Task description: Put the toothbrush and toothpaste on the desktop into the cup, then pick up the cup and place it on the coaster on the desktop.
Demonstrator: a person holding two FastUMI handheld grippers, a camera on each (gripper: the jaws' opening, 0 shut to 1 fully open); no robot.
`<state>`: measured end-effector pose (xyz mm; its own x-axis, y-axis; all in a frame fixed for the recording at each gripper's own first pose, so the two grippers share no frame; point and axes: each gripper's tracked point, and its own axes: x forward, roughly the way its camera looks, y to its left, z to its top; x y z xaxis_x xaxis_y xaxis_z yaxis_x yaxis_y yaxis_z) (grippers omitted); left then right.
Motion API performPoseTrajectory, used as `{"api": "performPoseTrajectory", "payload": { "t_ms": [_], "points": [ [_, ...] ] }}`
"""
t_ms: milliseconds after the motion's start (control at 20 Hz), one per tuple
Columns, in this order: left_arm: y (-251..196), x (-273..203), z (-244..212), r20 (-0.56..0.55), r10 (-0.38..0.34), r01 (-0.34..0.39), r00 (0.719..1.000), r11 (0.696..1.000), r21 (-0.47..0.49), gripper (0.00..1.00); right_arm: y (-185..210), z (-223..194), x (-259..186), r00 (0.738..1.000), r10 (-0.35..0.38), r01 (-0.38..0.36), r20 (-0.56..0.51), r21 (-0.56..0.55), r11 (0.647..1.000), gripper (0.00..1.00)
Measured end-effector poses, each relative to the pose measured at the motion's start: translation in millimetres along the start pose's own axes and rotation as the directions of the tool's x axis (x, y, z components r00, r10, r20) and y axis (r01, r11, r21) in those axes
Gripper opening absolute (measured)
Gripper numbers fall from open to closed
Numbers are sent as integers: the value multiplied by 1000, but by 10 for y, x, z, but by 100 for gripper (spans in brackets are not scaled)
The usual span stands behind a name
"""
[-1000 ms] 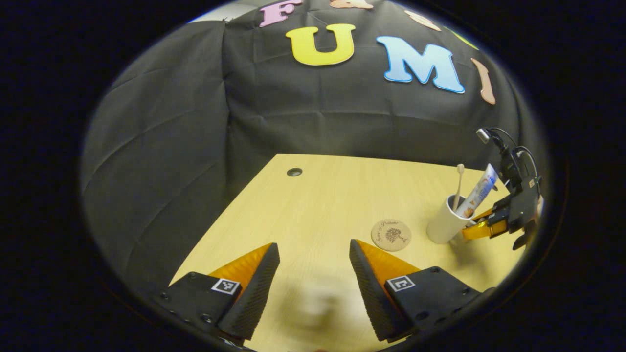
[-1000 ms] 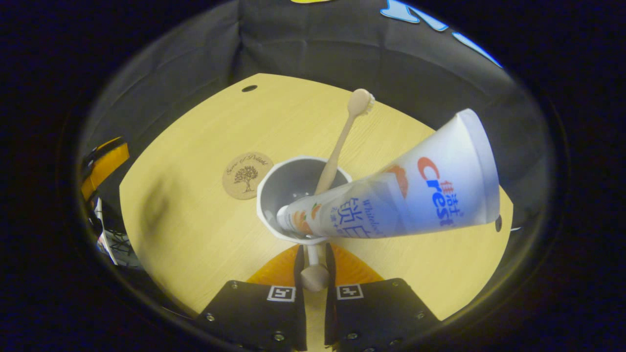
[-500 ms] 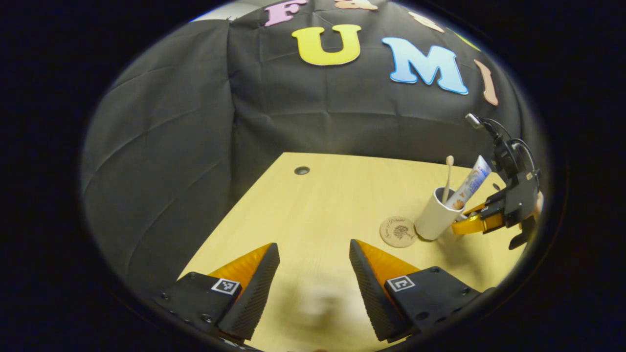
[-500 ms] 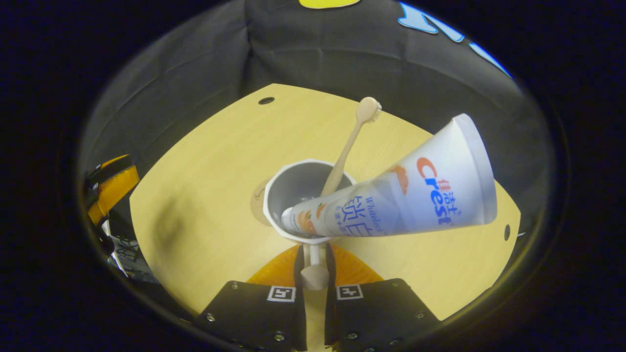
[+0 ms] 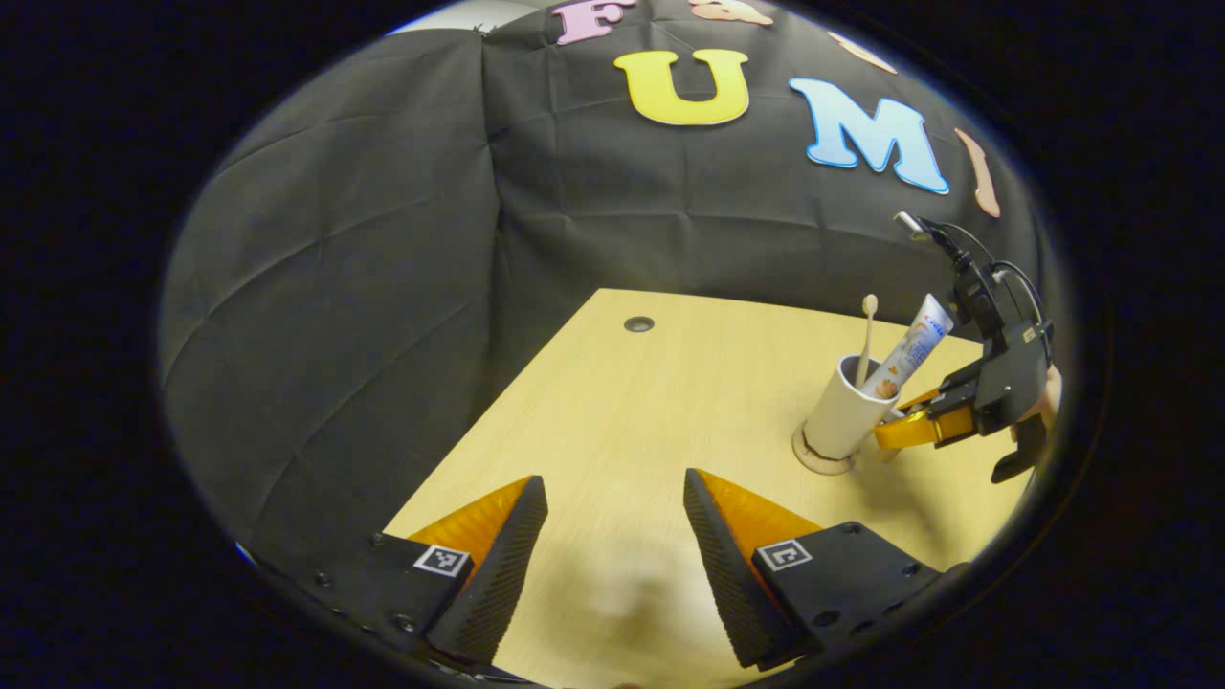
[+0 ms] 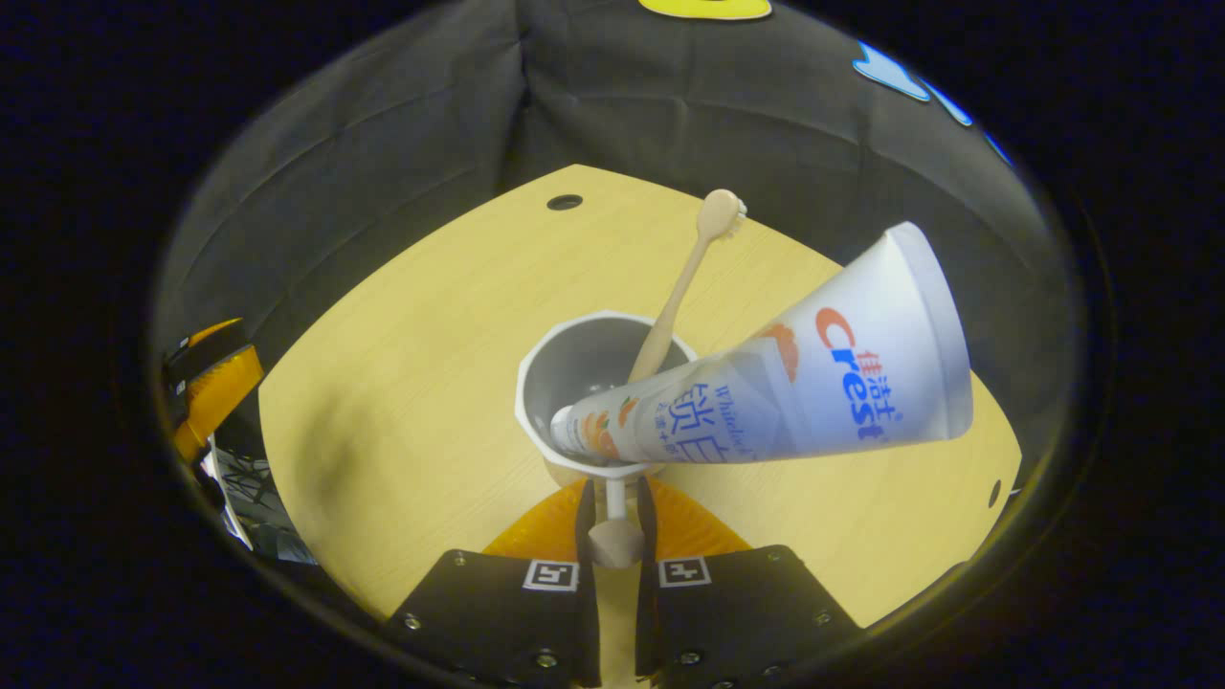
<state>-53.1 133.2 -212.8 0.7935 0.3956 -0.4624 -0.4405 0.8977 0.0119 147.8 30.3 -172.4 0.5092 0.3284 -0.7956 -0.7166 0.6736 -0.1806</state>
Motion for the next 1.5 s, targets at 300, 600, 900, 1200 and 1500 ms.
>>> {"api": "performPoseTrajectory", "payload": {
  "t_ms": [300,600,900,1200,1500],
  "points": [
    [-22,2,12,7,-20,20,1000,1000,1,93,8,87,-56,999,-26,26,35,12,1000,29],
    [-252,-82,169,40,-82,80,996,996,41,93,-22,157,-411,993,-49,40,108,82,996,32],
    [-944,-152,713,138,-226,211,964,970,118,93,-111,152,-1093,953,-155,92,261,237,967,32],
    [-1562,-597,1582,331,-363,326,871,931,163,93,-339,433,-2150,771,-409,209,488,412,887,32],
    [-1782,-1279,2229,509,-433,404,744,898,174,92,-376,549,-3139,565,-538,274,625,473,837,56]
  ]
}}
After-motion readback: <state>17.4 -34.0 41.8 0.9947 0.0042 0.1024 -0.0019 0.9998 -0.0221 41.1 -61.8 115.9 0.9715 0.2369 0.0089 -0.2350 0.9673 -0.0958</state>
